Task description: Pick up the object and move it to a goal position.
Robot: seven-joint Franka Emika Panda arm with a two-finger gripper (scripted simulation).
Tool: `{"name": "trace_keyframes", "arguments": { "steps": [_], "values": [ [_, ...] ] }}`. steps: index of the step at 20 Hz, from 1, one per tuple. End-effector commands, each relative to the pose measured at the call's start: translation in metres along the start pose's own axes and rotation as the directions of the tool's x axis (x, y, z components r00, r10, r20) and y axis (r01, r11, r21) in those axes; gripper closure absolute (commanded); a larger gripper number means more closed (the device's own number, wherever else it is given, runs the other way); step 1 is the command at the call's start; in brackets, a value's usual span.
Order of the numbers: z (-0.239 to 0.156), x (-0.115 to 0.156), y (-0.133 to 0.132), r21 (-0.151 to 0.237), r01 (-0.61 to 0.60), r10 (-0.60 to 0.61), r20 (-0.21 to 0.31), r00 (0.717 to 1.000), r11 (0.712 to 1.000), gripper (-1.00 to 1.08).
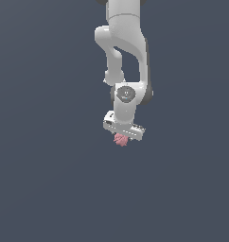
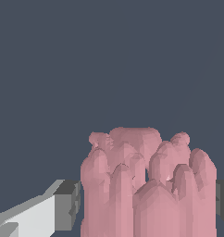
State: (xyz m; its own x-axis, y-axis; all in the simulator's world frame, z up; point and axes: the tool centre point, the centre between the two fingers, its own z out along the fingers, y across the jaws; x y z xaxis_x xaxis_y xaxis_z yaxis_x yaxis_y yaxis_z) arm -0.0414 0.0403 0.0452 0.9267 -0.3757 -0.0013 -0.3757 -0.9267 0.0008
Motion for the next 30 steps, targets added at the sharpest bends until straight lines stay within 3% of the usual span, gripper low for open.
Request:
{"name": "trace_keyframes", "arguments": {
  "steps": [1,2,3,18,30],
  "values": [
    [0.004,0.001,0.000,0.001,0.000,0.000,-0.001,1.000,1.000,-0.92],
    [0.004,0.001,0.000,0.001,0.000,0.000,-0.001,1.000,1.000,-0.92],
    [0.004,0.001,0.000,0.001,0.000,0.000,-0.001,1.000,1.000,1.08],
    [-0.004,0.003,-0.002,0.002,0.000,0.000,-0.003,1.000,1.000,1.08],
    [-0.074,0.028,-0.010,0.001,-0.001,0.001,-0.002,1.000,1.000,1.08]
  ]
}}
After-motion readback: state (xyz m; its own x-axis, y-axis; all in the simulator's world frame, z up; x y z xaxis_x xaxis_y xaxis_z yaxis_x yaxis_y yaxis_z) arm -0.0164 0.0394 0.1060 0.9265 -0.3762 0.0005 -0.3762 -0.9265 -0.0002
